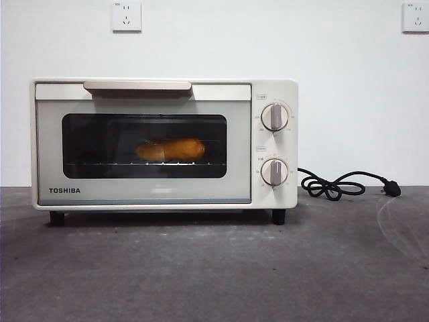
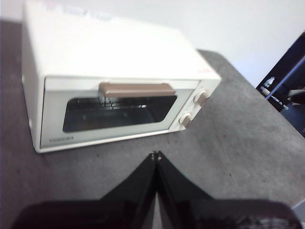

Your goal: Take the corn from the table,put the corn in the oven

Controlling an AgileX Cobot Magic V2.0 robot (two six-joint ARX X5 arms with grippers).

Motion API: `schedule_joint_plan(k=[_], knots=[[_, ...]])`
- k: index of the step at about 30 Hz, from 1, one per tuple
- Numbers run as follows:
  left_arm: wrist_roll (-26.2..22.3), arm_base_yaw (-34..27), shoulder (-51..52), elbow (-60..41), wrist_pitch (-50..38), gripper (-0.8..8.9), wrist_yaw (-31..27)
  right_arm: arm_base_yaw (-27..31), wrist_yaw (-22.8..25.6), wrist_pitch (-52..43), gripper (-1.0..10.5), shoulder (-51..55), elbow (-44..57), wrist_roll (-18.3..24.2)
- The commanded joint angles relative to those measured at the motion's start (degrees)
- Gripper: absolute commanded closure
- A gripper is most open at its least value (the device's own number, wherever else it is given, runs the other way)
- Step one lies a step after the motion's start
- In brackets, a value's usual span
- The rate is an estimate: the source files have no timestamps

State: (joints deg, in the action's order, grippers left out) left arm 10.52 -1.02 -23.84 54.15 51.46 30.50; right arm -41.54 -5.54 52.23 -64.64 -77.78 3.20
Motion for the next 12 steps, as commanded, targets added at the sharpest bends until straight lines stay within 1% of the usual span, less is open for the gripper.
schedule_joint_plan(k=[1,5,7,9,10,12], knots=[[-0.5,1.7,2.2,0.0,0.0,8.17,-1.1,0.0,0.0,-0.4,9.5,-0.2,0.1,-0.6],[-0.5,3.2,5.9,-0.2,1.7,8.17,-1.2,0.0,0.1,-0.4,9.5,-0.2,0.1,-0.6],[-0.5,3.3,7.6,-0.5,0.2,8.17,-2.8,0.0,0.1,-0.4,9.5,-0.2,0.1,-0.6],[-1.0,3.4,9.3,-2.0,-4.2,8.17,-5.9,0.0,0.1,-0.4,9.5,-0.2,0.1,-0.6],[-1.8,3.4,10.3,-3.3,-7.3,8.17,-8.1,0.0,0.1,-0.4,9.5,-0.2,0.1,-0.6],[-1.8,3.4,12.2,-6.9,-14.0,8.17,-10.8,0.0,0.1,-0.4,9.5,-0.2,0.1,-0.6]])
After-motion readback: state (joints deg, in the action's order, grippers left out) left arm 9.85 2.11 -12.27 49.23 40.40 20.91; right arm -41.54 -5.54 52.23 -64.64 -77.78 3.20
